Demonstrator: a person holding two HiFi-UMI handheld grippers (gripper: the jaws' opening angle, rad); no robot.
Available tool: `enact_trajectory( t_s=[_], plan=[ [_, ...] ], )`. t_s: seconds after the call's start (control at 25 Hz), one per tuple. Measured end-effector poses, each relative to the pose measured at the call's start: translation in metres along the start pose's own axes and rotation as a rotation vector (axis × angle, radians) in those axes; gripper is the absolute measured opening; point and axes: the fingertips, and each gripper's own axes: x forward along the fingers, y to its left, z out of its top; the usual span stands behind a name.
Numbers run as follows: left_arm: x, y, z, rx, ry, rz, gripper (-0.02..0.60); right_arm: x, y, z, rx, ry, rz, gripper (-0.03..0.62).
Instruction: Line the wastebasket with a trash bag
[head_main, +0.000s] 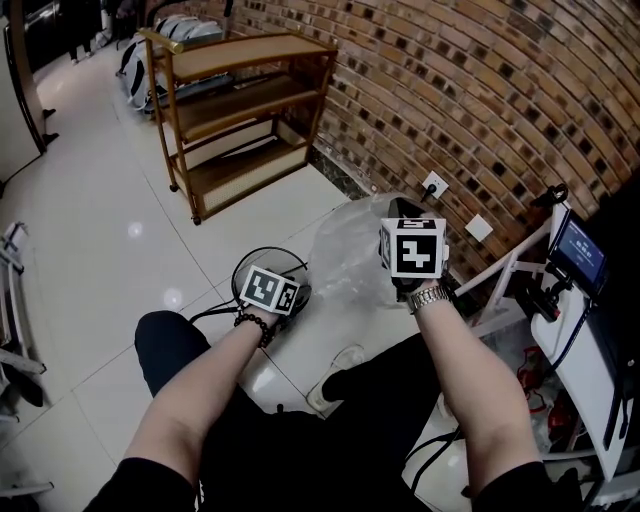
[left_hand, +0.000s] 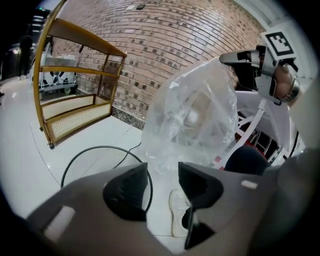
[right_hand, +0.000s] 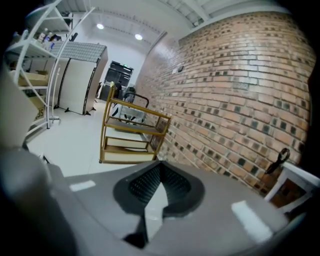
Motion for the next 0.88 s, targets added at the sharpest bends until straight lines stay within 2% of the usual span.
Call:
enact_trajectory(
  t_s=[0.16, 0.48, 0.56, 0.68, 0.8, 0.88],
  plan=[
    [0.0, 0.001, -0.007, -0.11, -0.032, -0.021, 0.185, -0.005, 0.006, 0.01, 0.02, -0.018, 0.026, 0.003],
    [-0.012, 0.037, -0.012, -0.366, -0.118, 0.0, 0.18, -0.01, 0.019, 0.018, 0.066, -0.031, 0.082, 0.003],
    [-0.019, 0.049, -0.014, -0.41, -0.131, 0.023, 0.158, -0.008, 0.021, 0.015, 0.084, -0.025, 0.091, 0.003],
    [-0.032, 0.069, -0.019, -0.501, -0.162, 0.061, 0.088, -0.005, 0.025, 0.009, 0.114, -0.009, 0.1, 0.003],
    [-0.042, 0.089, -0.032, -0.56, -0.168, 0.14, 0.092, -0.001, 0.029, 0.007, 0.128, -0.005, 0.117, 0.003],
    [-0.042, 0.096, -0.041, -0.61, -0.172, 0.155, 0.151, -0.001, 0.032, 0.008, 0.129, -0.006, 0.125, 0.003]
  ],
)
